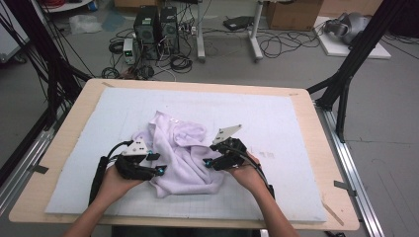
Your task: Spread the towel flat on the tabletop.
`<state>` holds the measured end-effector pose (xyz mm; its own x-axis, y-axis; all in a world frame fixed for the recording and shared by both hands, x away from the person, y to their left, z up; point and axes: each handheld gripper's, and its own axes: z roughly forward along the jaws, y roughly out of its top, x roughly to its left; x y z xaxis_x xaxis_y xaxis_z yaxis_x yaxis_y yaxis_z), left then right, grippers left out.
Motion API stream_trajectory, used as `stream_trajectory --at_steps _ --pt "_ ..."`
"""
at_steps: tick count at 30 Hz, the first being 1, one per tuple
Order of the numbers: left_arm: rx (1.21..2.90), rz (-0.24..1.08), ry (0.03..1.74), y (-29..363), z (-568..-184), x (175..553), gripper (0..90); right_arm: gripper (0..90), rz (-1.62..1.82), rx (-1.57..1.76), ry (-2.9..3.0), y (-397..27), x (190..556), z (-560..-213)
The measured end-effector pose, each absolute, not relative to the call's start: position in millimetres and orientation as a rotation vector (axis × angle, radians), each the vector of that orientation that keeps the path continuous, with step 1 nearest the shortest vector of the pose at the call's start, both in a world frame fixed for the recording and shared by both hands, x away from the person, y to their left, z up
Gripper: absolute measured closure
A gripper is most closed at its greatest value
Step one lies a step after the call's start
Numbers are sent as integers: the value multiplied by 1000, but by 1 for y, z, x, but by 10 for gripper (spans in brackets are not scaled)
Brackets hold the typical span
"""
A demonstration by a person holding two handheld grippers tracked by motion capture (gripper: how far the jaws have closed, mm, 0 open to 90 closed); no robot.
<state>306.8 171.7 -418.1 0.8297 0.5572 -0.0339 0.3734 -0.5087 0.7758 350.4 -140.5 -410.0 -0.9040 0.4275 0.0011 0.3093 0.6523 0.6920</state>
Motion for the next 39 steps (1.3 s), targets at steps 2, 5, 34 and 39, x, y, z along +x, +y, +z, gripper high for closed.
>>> stream_trajectory --at_steps 2,5,34,39 --pt "2195 266 680 168 -425 312 597 644 1064 622 2764 -140 354 -418" --pt "2238 250 665 166 -431 315 783 835 1033 595 2810 -142 351 -422" --pt "2261 285 661 163 -437 317 819 832 1162 622 2804 -157 348 -437" --pt "2238 293 656 171 -432 311 870 871 1111 606 2809 -165 340 -432"
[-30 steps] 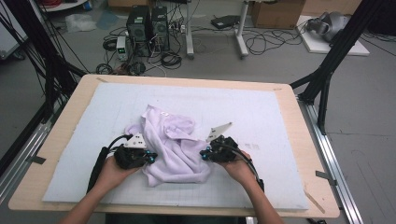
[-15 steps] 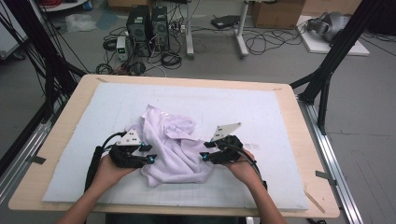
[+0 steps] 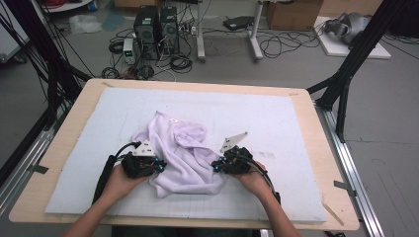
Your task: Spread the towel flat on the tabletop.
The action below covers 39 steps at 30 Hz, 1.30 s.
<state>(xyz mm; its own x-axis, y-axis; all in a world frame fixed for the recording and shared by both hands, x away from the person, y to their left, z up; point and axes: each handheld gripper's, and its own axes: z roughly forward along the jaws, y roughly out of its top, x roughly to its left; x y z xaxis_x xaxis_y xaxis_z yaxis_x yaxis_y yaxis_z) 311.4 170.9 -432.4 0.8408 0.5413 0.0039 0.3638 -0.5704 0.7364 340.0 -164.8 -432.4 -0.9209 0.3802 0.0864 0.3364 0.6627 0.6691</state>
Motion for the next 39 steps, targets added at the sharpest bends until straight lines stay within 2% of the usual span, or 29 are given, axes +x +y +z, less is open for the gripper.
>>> stream_trajectory --at_steps 8,18,20,22,26,29,32,37,38,39 --pt "2220 321 652 193 -425 288 873 879 1121 652 2787 -204 293 -426" --pt "2226 327 622 208 -421 256 874 878 1118 641 2825 -217 243 -420" --pt "2224 323 615 210 -420 253 866 860 1123 616 2838 -216 238 -417" --pt "2207 324 618 212 -418 254 798 780 1157 603 2812 -214 236 -410" --pt "2157 342 650 210 -408 264 574 579 1205 600 2701 -202 247 -392" --pt "2141 348 659 204 -404 275 513 513 1202 578 2644 -187 261 -384" --pt "2159 324 665 194 -409 290 493 483 1158 544 2635 -167 281 -387" --pt "2245 291 673 177 -431 309 520 516 1043 549 2690 -139 313 -409" --pt "2255 282 674 175 -435 310 564 561 1013 558 2705 -137 318 -415" --pt "2265 280 665 175 -437 311 622 654 1004 567 2719 -137 321 -418"
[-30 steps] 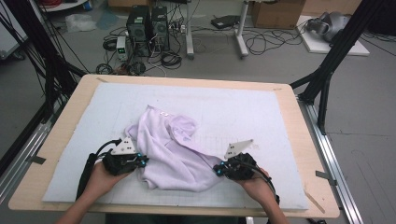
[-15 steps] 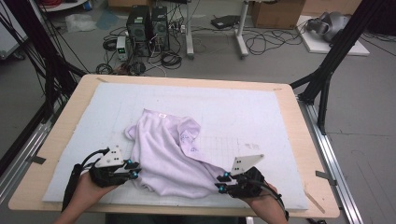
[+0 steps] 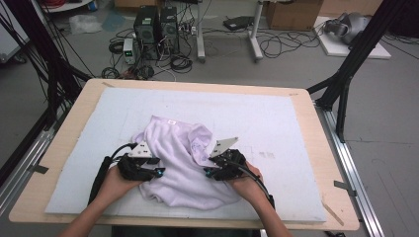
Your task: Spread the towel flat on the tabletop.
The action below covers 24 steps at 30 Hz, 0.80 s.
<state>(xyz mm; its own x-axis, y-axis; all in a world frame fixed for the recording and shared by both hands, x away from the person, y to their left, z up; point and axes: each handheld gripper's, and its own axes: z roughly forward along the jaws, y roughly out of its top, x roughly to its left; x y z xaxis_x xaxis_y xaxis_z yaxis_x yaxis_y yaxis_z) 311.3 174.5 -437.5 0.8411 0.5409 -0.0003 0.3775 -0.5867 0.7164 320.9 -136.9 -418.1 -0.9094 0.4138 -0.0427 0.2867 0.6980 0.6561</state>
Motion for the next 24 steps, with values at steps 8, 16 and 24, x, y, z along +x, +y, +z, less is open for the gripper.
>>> stream_trajectory --at_steps 8,16,24 --pt "2228 252 634 181 -433 302 870 829 1146 629 2733 -166 317 -415" --pt "2226 269 611 185 -428 288 875 824 1238 714 2713 -199 293 -417" --pt "2214 261 599 197 -423 273 876 839 1159 808 2685 -238 280 -421"
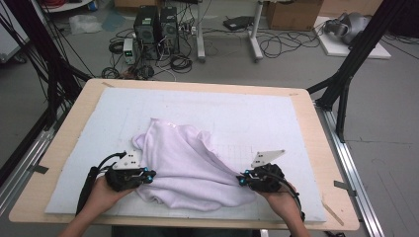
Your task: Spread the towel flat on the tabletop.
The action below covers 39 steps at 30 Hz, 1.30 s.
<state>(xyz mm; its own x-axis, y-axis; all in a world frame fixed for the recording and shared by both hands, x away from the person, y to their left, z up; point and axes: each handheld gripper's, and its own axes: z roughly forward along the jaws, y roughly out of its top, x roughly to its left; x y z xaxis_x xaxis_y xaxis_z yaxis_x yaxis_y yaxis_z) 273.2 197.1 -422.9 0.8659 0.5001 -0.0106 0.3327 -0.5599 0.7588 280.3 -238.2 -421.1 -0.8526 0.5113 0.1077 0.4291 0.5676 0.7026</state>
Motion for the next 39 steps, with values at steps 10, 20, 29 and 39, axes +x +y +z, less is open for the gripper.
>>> stream_trajectory --at_steps 10,20,29,39 --pt "2190 286 615 193 -414 284 628 640 1164 815 2545 -236 280 -400" --pt "2183 287 659 179 -421 308 542 646 1149 725 2590 -174 317 -405" --pt "2172 303 667 184 -421 311 619 792 1030 946 2504 -229 347 -410" --pt "2198 286 666 195 -424 299 515 544 1149 851 2535 -234 310 -407"
